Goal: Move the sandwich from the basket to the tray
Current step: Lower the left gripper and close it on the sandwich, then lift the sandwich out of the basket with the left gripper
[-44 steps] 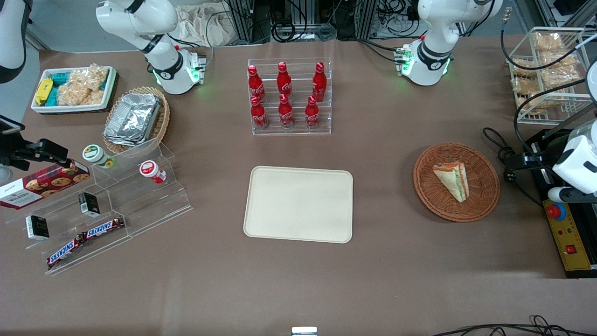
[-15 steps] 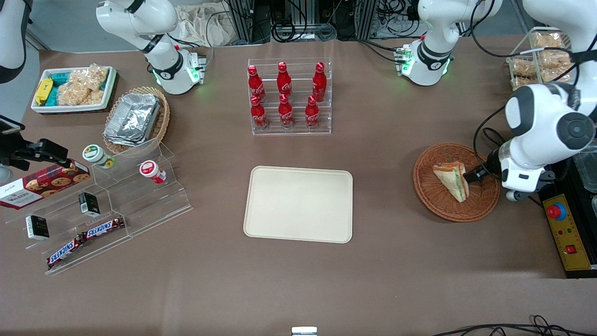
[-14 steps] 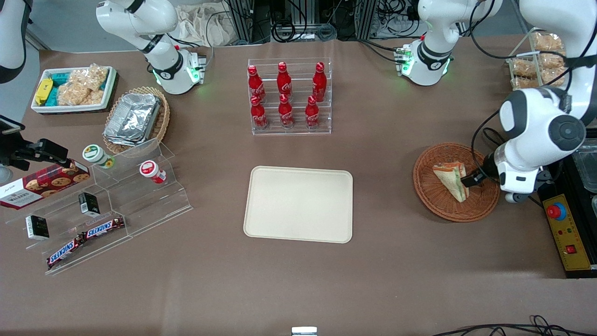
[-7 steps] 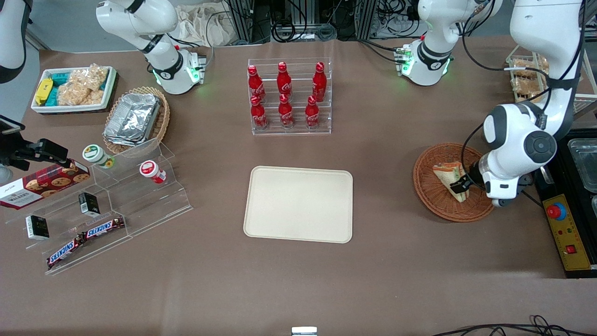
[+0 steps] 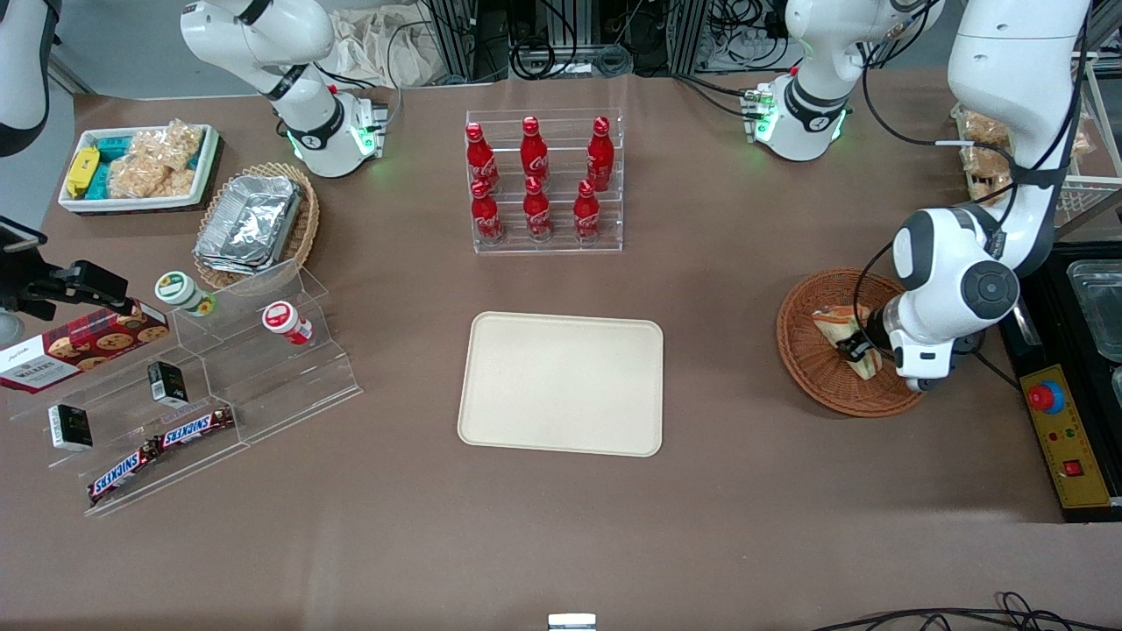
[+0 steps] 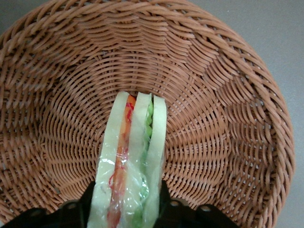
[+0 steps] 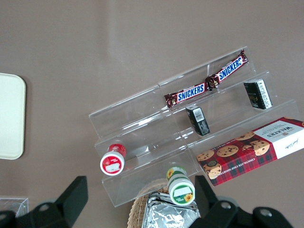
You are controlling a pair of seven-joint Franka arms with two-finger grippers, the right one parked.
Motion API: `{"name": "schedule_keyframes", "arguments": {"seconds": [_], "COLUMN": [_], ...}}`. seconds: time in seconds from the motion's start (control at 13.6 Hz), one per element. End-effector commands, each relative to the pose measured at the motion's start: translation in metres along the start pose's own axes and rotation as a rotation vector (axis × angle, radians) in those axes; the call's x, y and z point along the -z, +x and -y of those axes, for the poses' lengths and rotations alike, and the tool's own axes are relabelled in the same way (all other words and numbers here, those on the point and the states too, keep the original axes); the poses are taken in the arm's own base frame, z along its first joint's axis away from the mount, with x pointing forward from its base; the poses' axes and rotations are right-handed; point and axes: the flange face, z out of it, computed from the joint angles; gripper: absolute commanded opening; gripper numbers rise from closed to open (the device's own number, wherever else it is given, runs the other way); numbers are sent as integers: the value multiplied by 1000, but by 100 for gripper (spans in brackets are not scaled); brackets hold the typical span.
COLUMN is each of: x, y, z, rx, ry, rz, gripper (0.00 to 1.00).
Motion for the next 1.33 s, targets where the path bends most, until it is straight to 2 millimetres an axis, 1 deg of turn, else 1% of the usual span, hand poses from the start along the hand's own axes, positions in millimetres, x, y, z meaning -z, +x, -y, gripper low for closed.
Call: {"name": "schedule_keyframes", "arguments": {"seconds": [0.0,0.07,0.22,0.37,0.52,0.59,0.81,0.96,1.03,1.18,1.25], "x": [9,20,58,110,167,193,243,263,269,267,260], "y": [-10,-11,-18,-25,-30,-32,-38,-53,-67,-96,-111], "z": [-6,-6,-14,-17,-30,-39,-55,-76,-89,-118,-134], "rx": [2,-4,-27,-54,-83,-121,-225,-319,-372,-458,-496], "ry": [2,16,34,44,23,14,-4,-34,-47,-72,-82], "rz": [12,26,42,44,25,15,4,-10,-16,3,13], "gripper": [0,0,0,0,0,0,0,0,0,0,0]}}
